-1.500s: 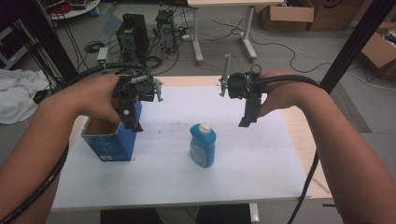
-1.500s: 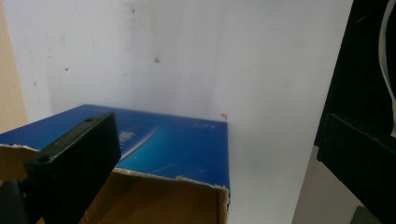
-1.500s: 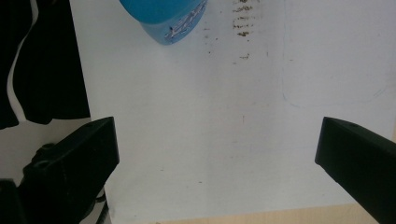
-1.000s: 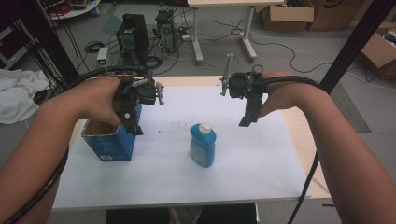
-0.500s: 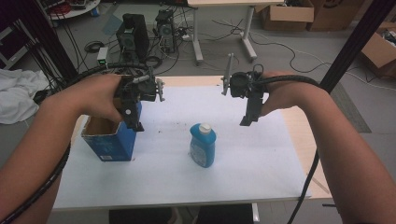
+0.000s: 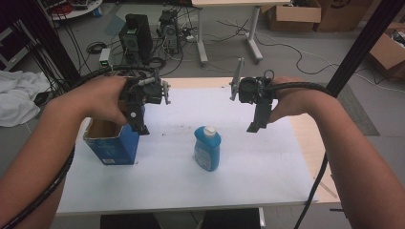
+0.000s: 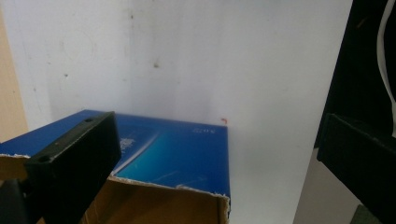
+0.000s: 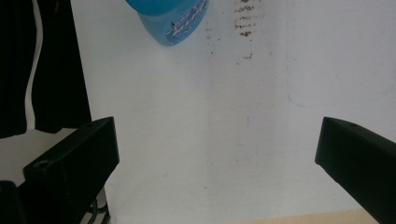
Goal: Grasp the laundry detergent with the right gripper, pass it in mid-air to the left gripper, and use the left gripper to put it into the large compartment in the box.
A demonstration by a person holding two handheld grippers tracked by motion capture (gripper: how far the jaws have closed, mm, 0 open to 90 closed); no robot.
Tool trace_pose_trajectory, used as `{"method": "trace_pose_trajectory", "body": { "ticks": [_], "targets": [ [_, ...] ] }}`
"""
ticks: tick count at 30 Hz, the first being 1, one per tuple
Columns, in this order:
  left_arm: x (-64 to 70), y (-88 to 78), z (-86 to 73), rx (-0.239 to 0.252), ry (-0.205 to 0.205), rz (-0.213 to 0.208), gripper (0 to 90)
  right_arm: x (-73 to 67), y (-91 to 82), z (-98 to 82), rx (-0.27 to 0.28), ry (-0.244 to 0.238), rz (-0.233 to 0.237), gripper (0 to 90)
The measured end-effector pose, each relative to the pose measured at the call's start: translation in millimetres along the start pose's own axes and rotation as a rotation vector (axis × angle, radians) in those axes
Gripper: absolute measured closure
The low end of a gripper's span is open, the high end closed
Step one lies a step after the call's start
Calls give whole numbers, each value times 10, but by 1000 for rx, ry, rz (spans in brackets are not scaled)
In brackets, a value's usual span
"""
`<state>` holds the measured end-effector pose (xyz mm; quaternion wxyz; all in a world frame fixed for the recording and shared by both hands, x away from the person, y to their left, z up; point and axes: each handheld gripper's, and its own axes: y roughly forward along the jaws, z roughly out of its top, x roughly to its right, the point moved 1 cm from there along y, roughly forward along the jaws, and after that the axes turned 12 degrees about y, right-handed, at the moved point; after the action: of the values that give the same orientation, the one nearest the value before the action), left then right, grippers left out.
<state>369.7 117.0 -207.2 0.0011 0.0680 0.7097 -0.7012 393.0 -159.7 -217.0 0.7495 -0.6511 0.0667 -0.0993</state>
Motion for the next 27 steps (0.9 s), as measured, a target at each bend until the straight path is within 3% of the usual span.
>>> {"method": "trace_pose_trajectory", "body": {
  "ticks": [4,6,7,9,13,14,15,20,21,23,24,27],
  "targets": [
    [29,16,5,-5,-2,-3,1,-4,-57,-32,127,21,28,0],
    [40,21,4,-6,-1,-4,1,6,-105,-58,229,51,52,0],
    [44,20,3,-9,0,-4,1,12,-134,-81,321,68,61,0],
    [53,6,-6,-9,-2,0,1,14,-141,-95,395,88,76,0],
    [60,-14,-13,-8,-4,4,1,27,-102,-99,534,146,79,0],
    [64,-17,-14,-9,-4,5,1,27,-102,-99,534,146,79,0],
    [69,-18,-15,-6,-8,5,1,41,-68,-95,597,188,66,0],
    [84,-27,-21,-10,-3,5,1,112,-8,-106,711,270,16,0],
    [93,-23,-26,-6,-10,4,1,112,-8,-106,711,270,16,0],
    [96,-29,-36,-10,-5,6,1,175,-14,-169,777,319,7,0],
    [100,-26,-42,-7,-6,6,1,175,-14,-169,777,319,7,0],
    [109,-21,-67,-2,-8,6,1,208,-34,-304,843,367,-18,0]
  ]
}}
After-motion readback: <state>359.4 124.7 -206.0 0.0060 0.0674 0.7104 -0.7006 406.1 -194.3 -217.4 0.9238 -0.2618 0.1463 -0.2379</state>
